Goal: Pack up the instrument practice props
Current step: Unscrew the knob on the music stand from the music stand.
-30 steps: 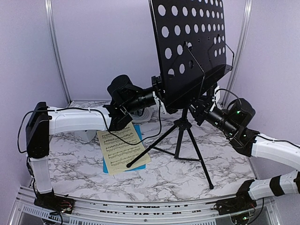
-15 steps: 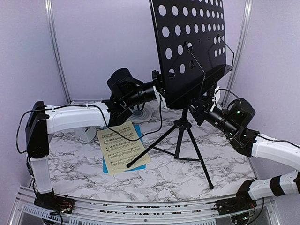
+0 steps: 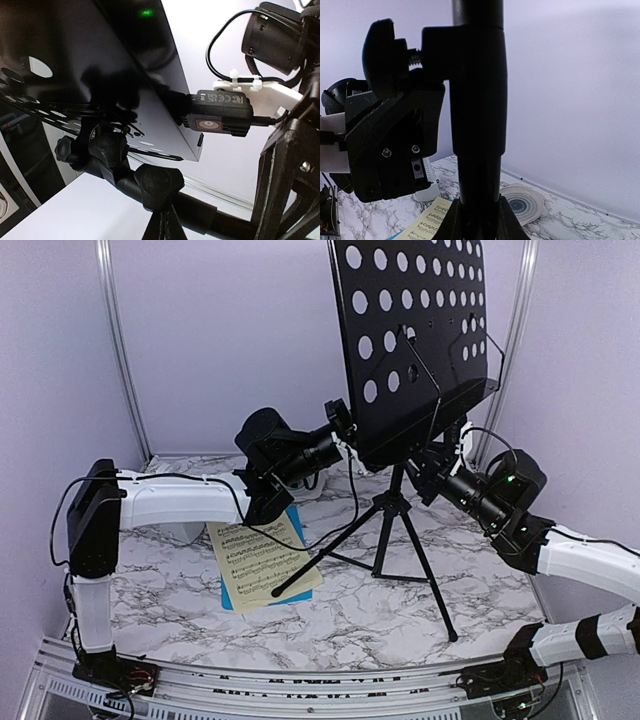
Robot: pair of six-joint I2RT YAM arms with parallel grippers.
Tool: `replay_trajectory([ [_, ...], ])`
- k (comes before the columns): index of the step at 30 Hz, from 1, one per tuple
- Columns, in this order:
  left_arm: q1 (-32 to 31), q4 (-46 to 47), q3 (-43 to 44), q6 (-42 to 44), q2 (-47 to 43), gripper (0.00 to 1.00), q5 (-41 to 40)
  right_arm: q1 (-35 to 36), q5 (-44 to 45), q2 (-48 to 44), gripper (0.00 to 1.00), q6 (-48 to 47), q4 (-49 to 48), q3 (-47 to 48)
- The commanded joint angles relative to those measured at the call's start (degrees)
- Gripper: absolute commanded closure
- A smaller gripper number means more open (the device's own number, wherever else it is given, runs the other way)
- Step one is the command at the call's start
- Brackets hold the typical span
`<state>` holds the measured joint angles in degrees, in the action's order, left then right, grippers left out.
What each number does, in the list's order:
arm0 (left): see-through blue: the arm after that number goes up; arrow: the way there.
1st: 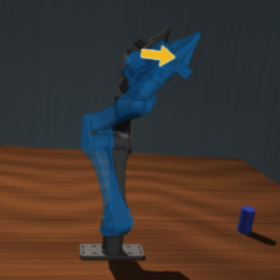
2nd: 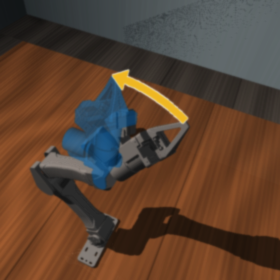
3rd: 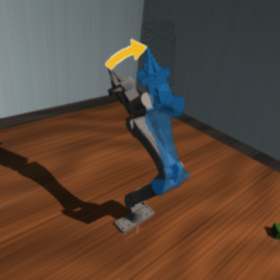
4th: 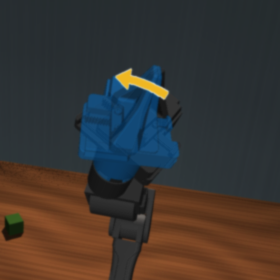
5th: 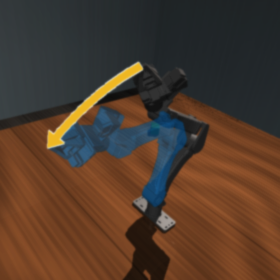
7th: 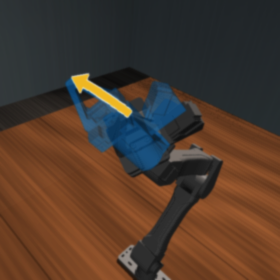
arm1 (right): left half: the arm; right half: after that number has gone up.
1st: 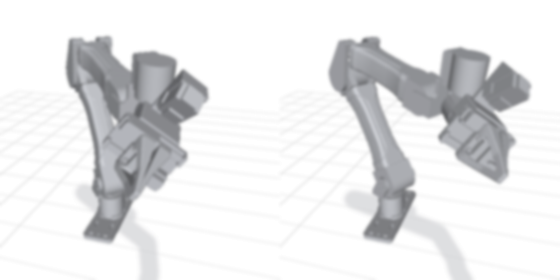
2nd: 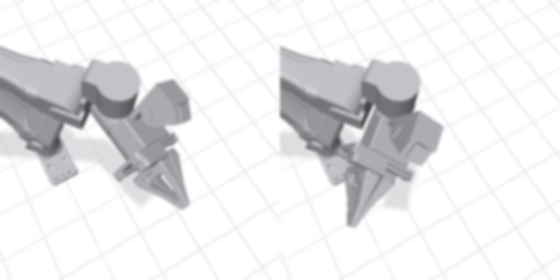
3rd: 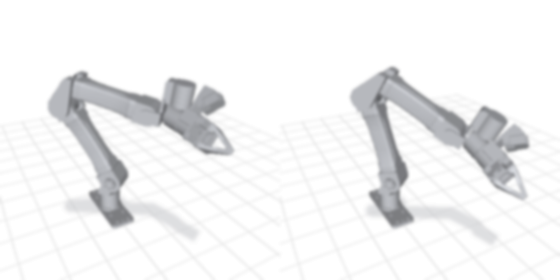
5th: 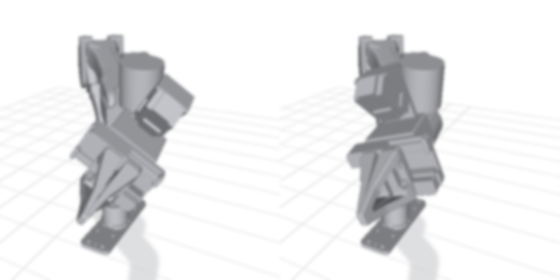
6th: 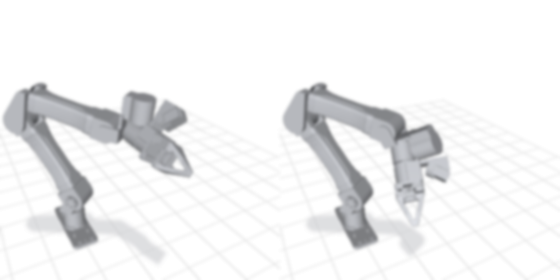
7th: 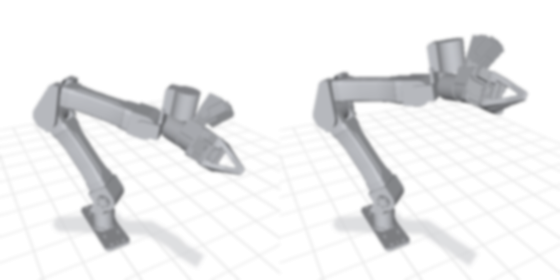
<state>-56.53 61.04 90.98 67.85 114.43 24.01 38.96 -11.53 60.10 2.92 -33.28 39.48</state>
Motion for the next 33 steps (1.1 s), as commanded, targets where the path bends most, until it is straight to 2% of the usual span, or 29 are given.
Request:
replay_trajectory([
  [1,-4.72,9.01,0.28,-3.05,4.13,0.97,-5.38,0.69,-2.02,-0.68,0.92,-0.48,-3.44,2.5],
  [4,-5.87,11.08,0.97,-3.13,5.77,0.9,-8.07,0.68,-2.01,-0.55,0.92,-0.67,-3.02,2.7],
  [6,-6.25,12.06,0.9,-3.46,6.06,0.8,-8.91,0.69,-2.0,-0.55,0.92,-0.67,-2.79,2.86],
  [9,-6.22,12.81,-0.06,-3.53,5.47,0.59,-9.01,0.68,-2.01,-0.53,0.92,-0.72,-2.55,3.12],
  [12,-6.22,12.58,-0.9,-2.62,4.57,0.48,-8.9,0.68,-1.87,-0.5,0.92,-0.64,-2.75,3.14],
  [22,-5.99,15.14,-5.95,-0.92,1.61,0.47,-11.73,0.68,-1.65,-0.12,0.93,-0.55,-2.05,2.43],
  [26,-5.08,16.57,-13.58,-0.05,-2.27,0.45,-13.51,0.68,-1.98,-0.54,0.93,-0.18,-1.2,1.62],
  [33,-4.63,24.0,-25.66,-4.77,-7.63,0.4,-18.82,0.68,-1.47,-1.11,0.96,0.95,0.27,-0.8],
])
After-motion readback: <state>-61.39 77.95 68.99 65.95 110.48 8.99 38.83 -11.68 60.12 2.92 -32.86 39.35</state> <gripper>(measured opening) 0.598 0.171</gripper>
